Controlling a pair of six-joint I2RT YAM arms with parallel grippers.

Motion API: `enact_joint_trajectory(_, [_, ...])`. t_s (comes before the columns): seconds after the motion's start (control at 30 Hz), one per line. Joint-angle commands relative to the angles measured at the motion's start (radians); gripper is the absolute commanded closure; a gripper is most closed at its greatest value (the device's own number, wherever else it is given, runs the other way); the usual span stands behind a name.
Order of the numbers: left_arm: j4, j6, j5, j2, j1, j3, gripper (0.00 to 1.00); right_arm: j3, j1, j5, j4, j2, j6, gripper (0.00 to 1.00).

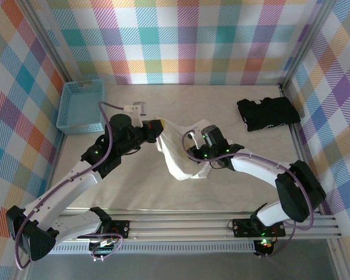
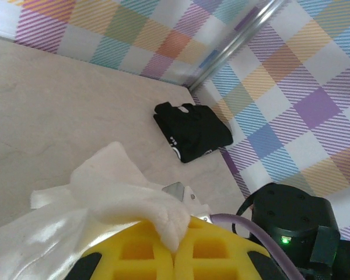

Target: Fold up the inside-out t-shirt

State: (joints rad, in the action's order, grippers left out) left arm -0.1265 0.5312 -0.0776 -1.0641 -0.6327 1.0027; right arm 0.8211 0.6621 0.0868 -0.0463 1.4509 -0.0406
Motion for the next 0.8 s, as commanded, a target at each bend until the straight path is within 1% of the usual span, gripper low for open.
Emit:
enact_joint_trajectory(0.0, [-0.015,0.009,0.087,0.037,0.020,-0.019,1.00,0.056,-0.019,0.081,-0.011,-0.090,0.049,1.00])
enact_joint_trajectory(0.07, [-0.043,0.009,0.135,0.028,0.044,-0.025,1.00,0.056,-0.063,0.302,-0.059,-0.172,0.032,1.00])
enact_joint_trajectory(0.13, [-0.077,0.010,0.158,0.005,0.084,-0.027,1.00,0.053,-0.112,0.512,-0.071,-0.216,-0.033,1.00])
enact_joint_trajectory(0.2, [-0.076,-0.005,0.158,-0.019,0.111,-0.038,1.00,0.038,-0.151,0.652,-0.046,-0.234,-0.092,1.00])
enact_joint_trajectory(0.3, [-0.122,-0.074,0.243,-0.071,0.119,-0.027,1.00,0.035,-0.196,0.794,-0.007,-0.244,-0.166,1.00])
enact_joint_trajectory(0.37, [-0.175,-0.124,0.295,-0.123,0.119,-0.009,1.00,0.033,-0.212,0.834,0.045,-0.240,-0.215,1.00])
enact_joint_trajectory(0.4, [-0.202,-0.153,0.310,-0.156,0.119,0.002,0.95,0.037,-0.216,0.848,0.063,-0.231,-0.229,1.00])
enact_joint_trajectory(0.47, [-0.262,-0.196,0.331,-0.217,0.119,0.030,0.82,0.056,-0.220,0.844,0.057,-0.209,-0.230,1.00])
enact_joint_trajectory(0.53, [-0.318,-0.216,0.377,-0.246,0.109,0.036,0.62,0.069,-0.225,0.830,0.051,-0.181,-0.239,1.00])
enact_joint_trajectory(0.57, [-0.327,-0.223,0.406,-0.235,0.093,0.024,0.56,0.072,-0.228,0.824,0.054,-0.172,-0.251,1.00])
enact_joint_trajectory(0.63, [-0.301,-0.258,0.444,-0.158,0.024,-0.038,0.44,0.083,-0.231,0.807,0.049,-0.153,-0.267,1.00])
enact_joint_trajectory(0.67, [-0.265,-0.271,0.422,-0.118,-0.006,-0.074,0.37,0.086,-0.231,0.800,0.048,-0.148,-0.266,1.00])
enact_joint_trajectory(0.7, [-0.219,-0.276,0.362,-0.073,-0.033,-0.117,0.32,0.087,-0.231,0.794,0.046,-0.143,-0.270,1.00])
enact_joint_trajectory(0.73, [-0.168,-0.271,0.280,-0.039,-0.047,-0.157,0.30,0.088,-0.232,0.782,0.042,-0.140,-0.272,1.00])
enact_joint_trajectory(0.77, [-0.111,-0.264,0.202,-0.018,-0.056,-0.187,0.30,0.090,-0.232,0.776,0.039,-0.137,-0.274,1.00])
